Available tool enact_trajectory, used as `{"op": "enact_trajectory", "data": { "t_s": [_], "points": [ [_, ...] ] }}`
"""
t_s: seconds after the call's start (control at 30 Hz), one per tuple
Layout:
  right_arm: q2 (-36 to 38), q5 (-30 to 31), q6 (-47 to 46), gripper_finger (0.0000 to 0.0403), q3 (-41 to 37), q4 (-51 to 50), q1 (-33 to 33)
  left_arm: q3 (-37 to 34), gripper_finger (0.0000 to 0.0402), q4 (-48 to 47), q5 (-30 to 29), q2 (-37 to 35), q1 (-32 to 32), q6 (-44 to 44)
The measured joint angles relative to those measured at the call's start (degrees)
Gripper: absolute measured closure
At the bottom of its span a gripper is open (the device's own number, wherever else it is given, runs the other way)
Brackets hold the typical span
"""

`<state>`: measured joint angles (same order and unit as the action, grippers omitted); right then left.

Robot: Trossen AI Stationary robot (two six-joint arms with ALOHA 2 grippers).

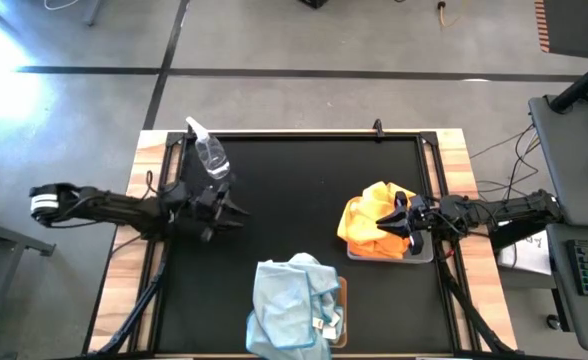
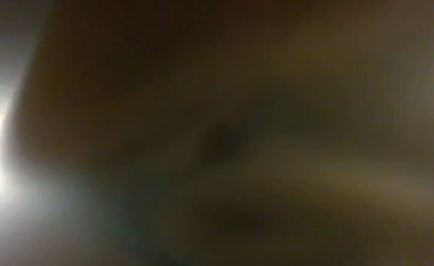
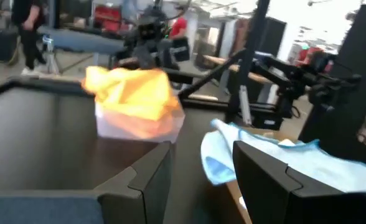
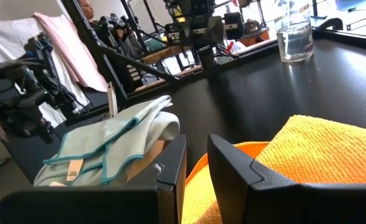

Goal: Sort microfiber towel by color & place in baskets
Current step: Return to Home Position

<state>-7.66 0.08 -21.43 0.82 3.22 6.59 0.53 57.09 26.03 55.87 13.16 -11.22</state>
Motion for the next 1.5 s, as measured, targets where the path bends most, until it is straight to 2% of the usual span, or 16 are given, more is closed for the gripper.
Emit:
{"op": "enact_trajectory", "data": {
  "t_s": [0.1,0.17,0.47,0.9,1.3,1.5],
  "points": [
    [-0.04,-0.01,0.00,0.0344,0.00,-0.04,0.00,0.58,0.0246,-10.07,-1.52,-5.23,-0.54,-0.41],
    [-0.26,-0.03,0.00,0.0344,0.00,-0.02,0.00,1.44,0.0246,-13.56,-1.52,-7.60,-1.05,1.14],
    [-0.72,-0.04,2.37,0.0344,0.00,-0.02,0.00,0.67,0.0246,-17.13,-1.59,-18.05,-1.37,6.63],
    [-0.70,-0.02,1.95,0.0344,0.00,0.00,0.00,0.07,0.0246,-38.13,-3.05,-34.60,-1.34,6.68],
    [-0.70,-0.02,1.97,0.0344,0.00,-0.02,0.00,0.05,0.0246,-52.94,-3.22,-51.00,-1.32,7.74],
    [-0.70,-0.02,1.97,0.0344,0.00,0.00,0.00,0.03,0.0246,-52.93,-3.26,-55.98,-1.32,9.50]
  ]
}}
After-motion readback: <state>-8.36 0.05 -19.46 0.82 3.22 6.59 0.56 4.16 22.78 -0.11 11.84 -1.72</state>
